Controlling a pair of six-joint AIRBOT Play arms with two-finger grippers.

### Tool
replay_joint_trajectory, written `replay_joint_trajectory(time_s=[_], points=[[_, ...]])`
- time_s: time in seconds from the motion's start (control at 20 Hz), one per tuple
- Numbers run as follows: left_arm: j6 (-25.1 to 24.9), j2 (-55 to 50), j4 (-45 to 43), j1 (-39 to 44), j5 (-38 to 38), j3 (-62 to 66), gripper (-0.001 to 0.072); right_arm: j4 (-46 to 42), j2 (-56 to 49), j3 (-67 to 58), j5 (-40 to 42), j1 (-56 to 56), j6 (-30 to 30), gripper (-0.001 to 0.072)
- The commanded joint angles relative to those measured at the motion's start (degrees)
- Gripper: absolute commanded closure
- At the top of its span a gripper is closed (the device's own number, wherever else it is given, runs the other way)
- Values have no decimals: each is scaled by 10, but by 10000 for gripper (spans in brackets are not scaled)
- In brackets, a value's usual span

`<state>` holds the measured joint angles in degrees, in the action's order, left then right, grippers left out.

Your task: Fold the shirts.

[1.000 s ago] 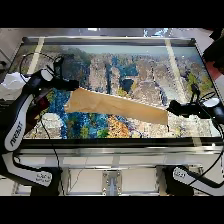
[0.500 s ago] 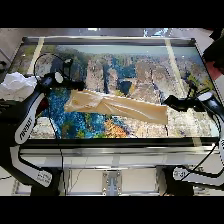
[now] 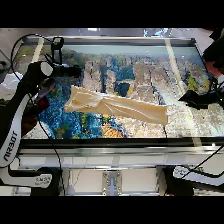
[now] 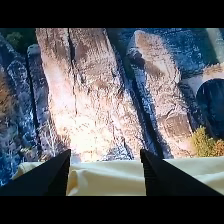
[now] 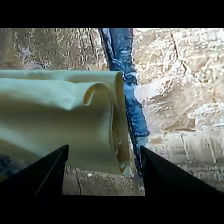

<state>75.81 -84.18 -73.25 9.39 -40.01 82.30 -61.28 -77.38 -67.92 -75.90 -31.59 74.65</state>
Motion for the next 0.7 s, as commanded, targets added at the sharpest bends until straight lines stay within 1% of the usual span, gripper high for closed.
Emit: replay_joint_trajectory(time_s=[0.0, 0.1, 0.25, 0.35, 0.45, 0.65], points=[[-4, 19, 0, 17, 1, 1, 194, 94, -50, 7, -91, -75, -37, 191], [-4, 19, 0, 24, 1, 1, 194, 99, -76, 31, -72, -93, -63, 190], [-3, 19, 0, 36, 1, 1, 195, 107, -107, 92, -12, -92, -102, 191], [-4, 19, 0, 41, 1, 1, 196, 143, -127, 127, 13, -91, -132, 192], [-3, 19, 0, 42, 1, 1, 198, 199, -146, 151, 14, -90, -175, 210], [-3, 19, 0, 42, -1, 1, 205, 213, -172, 157, 28, -55, -183, 209]])
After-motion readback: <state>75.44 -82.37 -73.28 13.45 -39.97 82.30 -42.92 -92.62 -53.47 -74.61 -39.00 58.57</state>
